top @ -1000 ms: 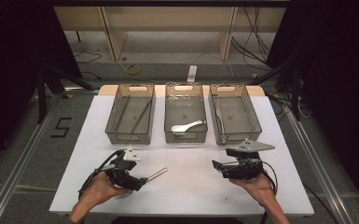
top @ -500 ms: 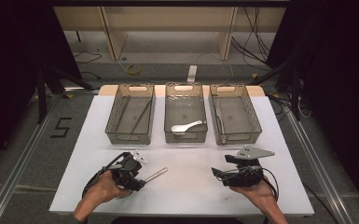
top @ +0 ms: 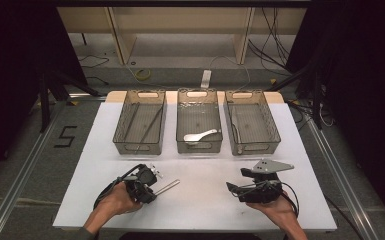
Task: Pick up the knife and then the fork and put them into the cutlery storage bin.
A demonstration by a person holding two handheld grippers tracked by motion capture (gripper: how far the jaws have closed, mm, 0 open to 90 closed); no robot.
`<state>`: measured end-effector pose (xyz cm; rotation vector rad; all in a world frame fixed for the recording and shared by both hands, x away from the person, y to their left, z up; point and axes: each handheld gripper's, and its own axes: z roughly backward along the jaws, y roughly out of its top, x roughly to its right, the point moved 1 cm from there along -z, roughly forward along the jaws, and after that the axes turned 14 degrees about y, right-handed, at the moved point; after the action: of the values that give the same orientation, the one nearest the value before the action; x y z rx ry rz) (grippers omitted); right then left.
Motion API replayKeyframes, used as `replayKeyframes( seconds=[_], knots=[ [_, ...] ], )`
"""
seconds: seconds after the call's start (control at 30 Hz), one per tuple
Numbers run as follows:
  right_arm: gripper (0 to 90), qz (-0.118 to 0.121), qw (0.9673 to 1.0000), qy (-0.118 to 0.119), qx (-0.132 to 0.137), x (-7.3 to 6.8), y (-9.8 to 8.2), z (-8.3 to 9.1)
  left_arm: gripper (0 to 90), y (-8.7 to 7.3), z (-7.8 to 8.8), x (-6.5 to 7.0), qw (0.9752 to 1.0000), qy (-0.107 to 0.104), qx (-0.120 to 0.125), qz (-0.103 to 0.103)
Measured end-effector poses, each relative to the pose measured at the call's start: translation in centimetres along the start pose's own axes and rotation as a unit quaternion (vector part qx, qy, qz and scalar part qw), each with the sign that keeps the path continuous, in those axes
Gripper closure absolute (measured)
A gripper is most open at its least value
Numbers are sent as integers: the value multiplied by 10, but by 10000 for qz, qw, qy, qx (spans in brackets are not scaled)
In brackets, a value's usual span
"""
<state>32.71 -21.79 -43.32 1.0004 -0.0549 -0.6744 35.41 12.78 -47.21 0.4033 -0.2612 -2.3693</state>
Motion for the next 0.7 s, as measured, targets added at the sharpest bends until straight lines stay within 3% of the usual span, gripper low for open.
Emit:
replayKeyframes(
  seconds=[0.57, 0.7],
  knots=[
    [288, 11, 10000, -22, 2, 0, 1, 0, 825, 3, -1, 3, 9996, 28, 48, -259],
    [289, 17, 10000, -14, 0, -1, 1, 0, 829, 2, -1, 1, 9997, -37, 92, -236]
  ],
)
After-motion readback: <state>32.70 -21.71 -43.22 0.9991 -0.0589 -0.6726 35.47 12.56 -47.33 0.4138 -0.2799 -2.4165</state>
